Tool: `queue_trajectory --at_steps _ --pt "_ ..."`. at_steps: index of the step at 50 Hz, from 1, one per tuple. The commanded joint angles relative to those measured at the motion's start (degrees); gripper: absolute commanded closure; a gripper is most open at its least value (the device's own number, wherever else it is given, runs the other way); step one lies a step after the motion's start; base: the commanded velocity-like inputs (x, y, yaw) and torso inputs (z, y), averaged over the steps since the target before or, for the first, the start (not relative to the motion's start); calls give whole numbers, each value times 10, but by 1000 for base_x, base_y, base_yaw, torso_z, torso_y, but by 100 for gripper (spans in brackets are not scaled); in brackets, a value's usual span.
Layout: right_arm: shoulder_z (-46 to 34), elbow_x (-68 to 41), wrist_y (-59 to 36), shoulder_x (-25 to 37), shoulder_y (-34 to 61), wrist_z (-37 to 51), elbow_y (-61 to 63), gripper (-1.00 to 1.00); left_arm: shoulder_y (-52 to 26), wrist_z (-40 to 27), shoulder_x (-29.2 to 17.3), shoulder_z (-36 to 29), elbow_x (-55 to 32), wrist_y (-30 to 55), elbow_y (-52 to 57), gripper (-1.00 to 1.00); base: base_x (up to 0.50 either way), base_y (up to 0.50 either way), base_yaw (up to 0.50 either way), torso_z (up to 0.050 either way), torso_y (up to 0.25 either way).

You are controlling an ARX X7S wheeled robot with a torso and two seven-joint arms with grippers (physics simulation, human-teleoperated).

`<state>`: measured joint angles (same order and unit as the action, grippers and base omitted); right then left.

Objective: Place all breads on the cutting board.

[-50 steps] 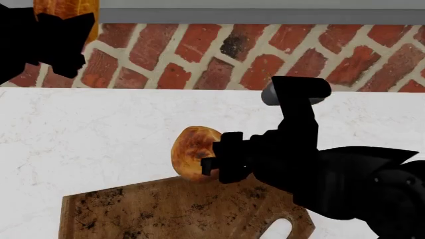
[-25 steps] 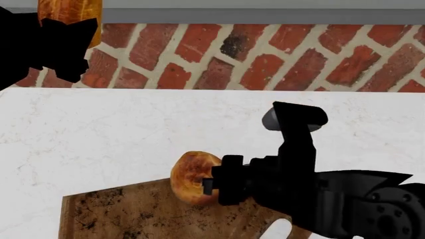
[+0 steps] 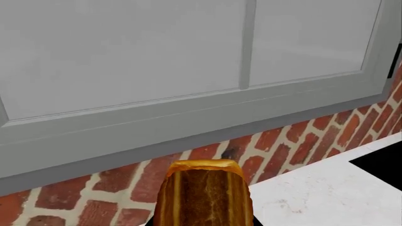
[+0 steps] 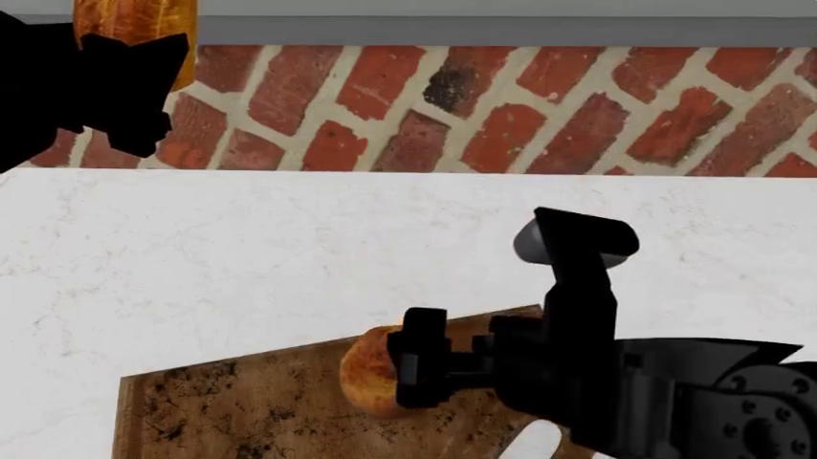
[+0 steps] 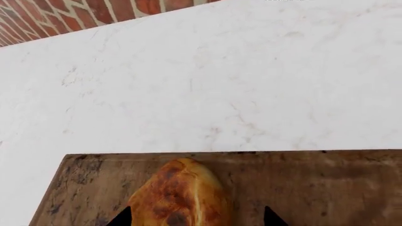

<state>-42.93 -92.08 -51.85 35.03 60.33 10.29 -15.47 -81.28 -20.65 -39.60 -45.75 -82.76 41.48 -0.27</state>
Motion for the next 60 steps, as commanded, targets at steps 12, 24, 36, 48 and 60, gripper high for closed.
queue_trajectory --at_steps 12,24,36,48,60 --pt "18 -45 -42 27 54 58 45 -100 -4 -6 -3 8 -3 -1 4 100 0 0 0 0 1" --pt "28 -84 -104 52 164 124 65 -100 -49 -8 -10 -20 -40 87 23 100 0 0 0 0 1" --pt "40 -96 -120 72 212 142 72 -100 -86 -29 2 -36 -134 176 -10 100 0 0 0 1 1" --pt "39 -75 -112 69 221 126 58 -100 -112 -48 6 -80 -205 276 10 100 0 0 0 0 1" --pt "37 -74 -115 69 233 129 54 -100 -160 -45 28 -143 -272 392 22 100 0 0 0 0 1"
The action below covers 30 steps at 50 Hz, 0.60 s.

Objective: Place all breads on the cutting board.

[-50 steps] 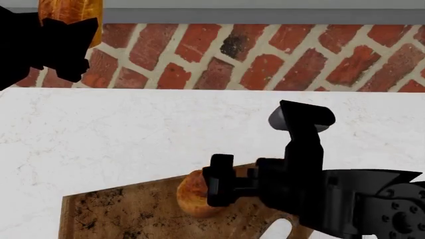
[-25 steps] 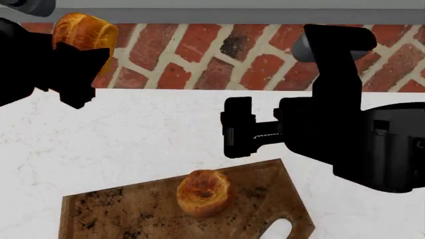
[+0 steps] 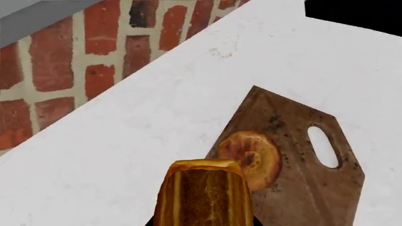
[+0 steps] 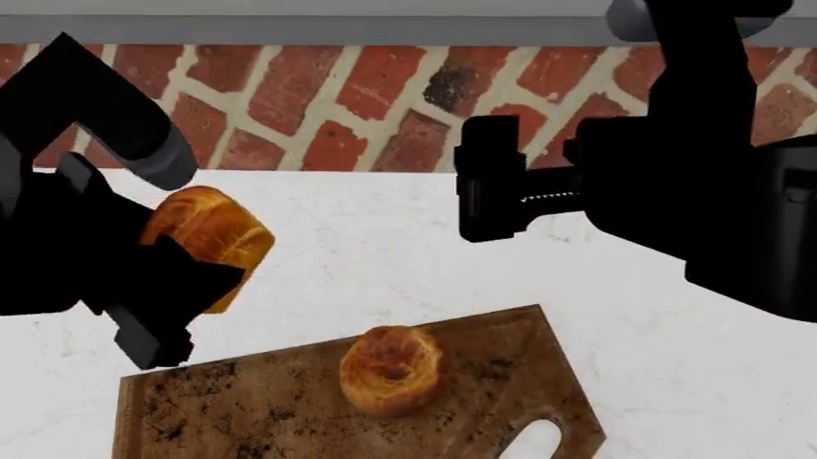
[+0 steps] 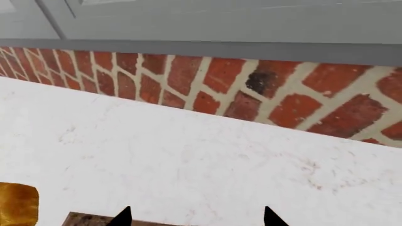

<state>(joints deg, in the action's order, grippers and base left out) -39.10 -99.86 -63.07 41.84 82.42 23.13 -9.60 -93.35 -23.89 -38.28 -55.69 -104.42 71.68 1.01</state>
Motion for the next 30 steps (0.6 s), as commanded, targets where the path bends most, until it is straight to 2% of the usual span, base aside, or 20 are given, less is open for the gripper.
queue_trajectory --at_steps 1,17,30 --pt "0 -1 -5 1 16 2 -3 -100 -38 -15 15 -47 -54 91 10 100 0 0 0 0 0" --pt "3 3 6 5 9 -3 -2 -100 -53 40 36 -73 -29 128 6 100 0 0 0 1 1" --pt "4 3 15 12 -7 -7 6 -100 -67 156 64 -86 64 136 -20 100 0 0 0 0 1"
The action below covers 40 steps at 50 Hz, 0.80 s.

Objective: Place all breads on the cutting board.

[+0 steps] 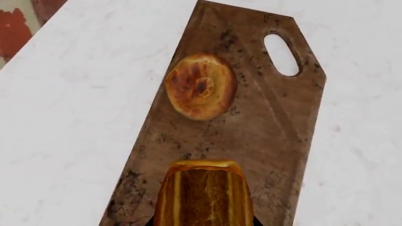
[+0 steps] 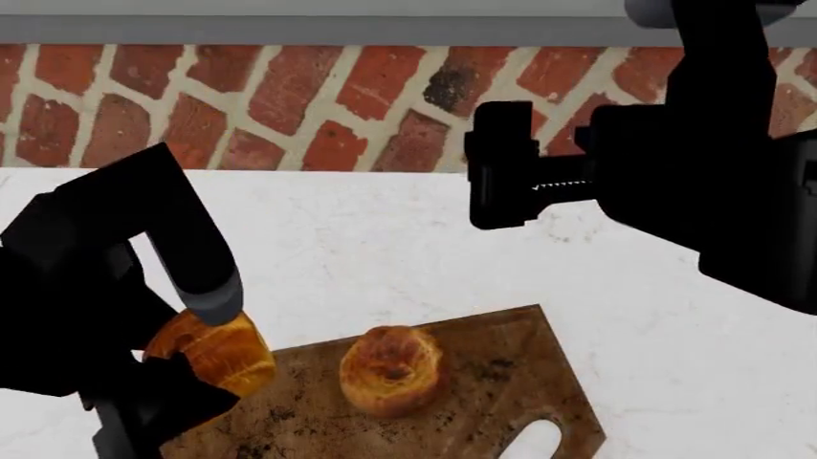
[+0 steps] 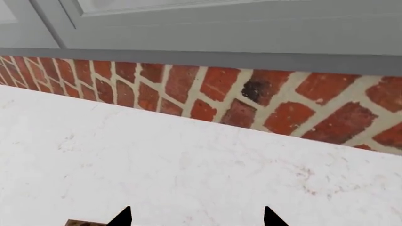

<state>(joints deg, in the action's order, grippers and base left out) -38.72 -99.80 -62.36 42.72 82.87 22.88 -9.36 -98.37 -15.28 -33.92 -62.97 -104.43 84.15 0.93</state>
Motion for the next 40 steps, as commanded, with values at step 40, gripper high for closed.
queue_trajectory --at_steps 40 --pt "6 -12 29 15 -46 -5 28 -100 15 221 64 -119 230 -46 -42 100 0 0 0 0 1"
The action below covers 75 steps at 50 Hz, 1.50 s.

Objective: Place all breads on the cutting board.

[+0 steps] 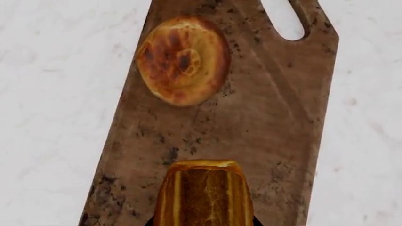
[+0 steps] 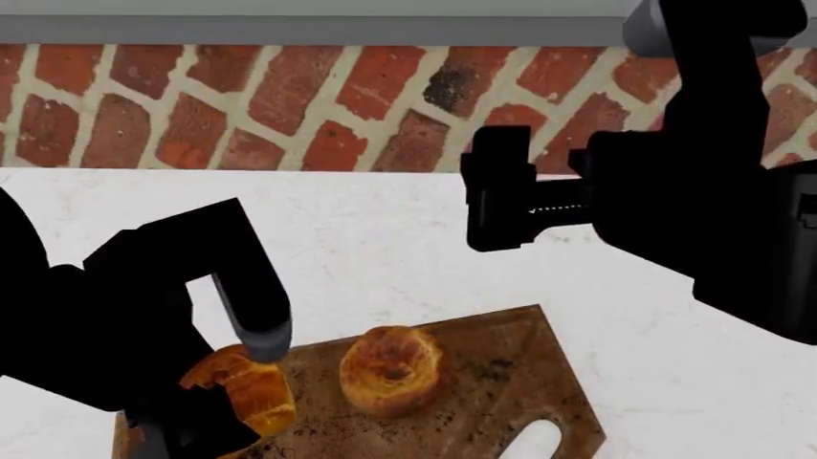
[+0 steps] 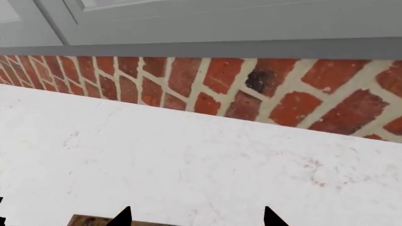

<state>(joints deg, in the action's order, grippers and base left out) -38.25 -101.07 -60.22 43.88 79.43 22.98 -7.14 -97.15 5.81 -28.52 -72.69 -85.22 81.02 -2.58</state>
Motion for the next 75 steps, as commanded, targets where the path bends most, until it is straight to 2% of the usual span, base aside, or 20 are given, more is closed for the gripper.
queue_trajectory --at_steps 1,14,22,32,37,41,46,48,49,53,63,68,75 --pt "2 -1 9 4 -15 -6 8 -100 7 12 10 -22 39 -18 -6 -100 0 0 0 0 0" --pt "6 -10 12 9 -17 2 16 -100 -22 3 6 1 11 -17 -4 -100 0 0 0 0 0" --pt "1 7 13 6 -10 -10 12 -100 -45 -34 -7 50 -46 -29 -15 -100 0 0 0 0 0" --pt "8 6 22 11 -9 3 14 -100 -75 -85 -60 137 -136 -80 -21 -100 0 0 0 0 0" --pt "10 7 19 15 2 9 33 -100 -71 -148 -89 177 -175 -128 1 -100 0 0 0 0 0" --pt "17 -1 21 22 7 19 44 -100 -68 -170 -104 193 -195 -143 21 -100 0 0 0 0 0" --pt "18 18 31 34 -2 27 65 -100 -54 -195 -128 209 -191 -170 51 -100 0 0 0 0 0" --pt "22 18 37 37 -8 27 70 -100 -44 -228 -142 219 -166 -201 55 -100 0 0 0 0 0" --pt "19 25 36 40 -9 29 76 -100 -40 -222 -149 214 -136 -204 69 -100 0 0 0 0 0" --pt "28 14 41 52 -14 45 102 -100 -34 -242 -159 221 -153 -210 83 -100 0 0 0 0 0" --pt "65 -6 83 88 -45 77 154 -100 -17 -369 -180 244 -147 -267 136 -100 0 0 0 0 0" --pt "81 -7 107 107 -68 90 190 -100 4 -392 -197 263 -145 -303 137 -100 0 0 0 0 0" --pt "88 -7 114 117 -76 98 211 -100 5 -411 -208 268 -139 -310 136 -100 0 0 0 0 0"
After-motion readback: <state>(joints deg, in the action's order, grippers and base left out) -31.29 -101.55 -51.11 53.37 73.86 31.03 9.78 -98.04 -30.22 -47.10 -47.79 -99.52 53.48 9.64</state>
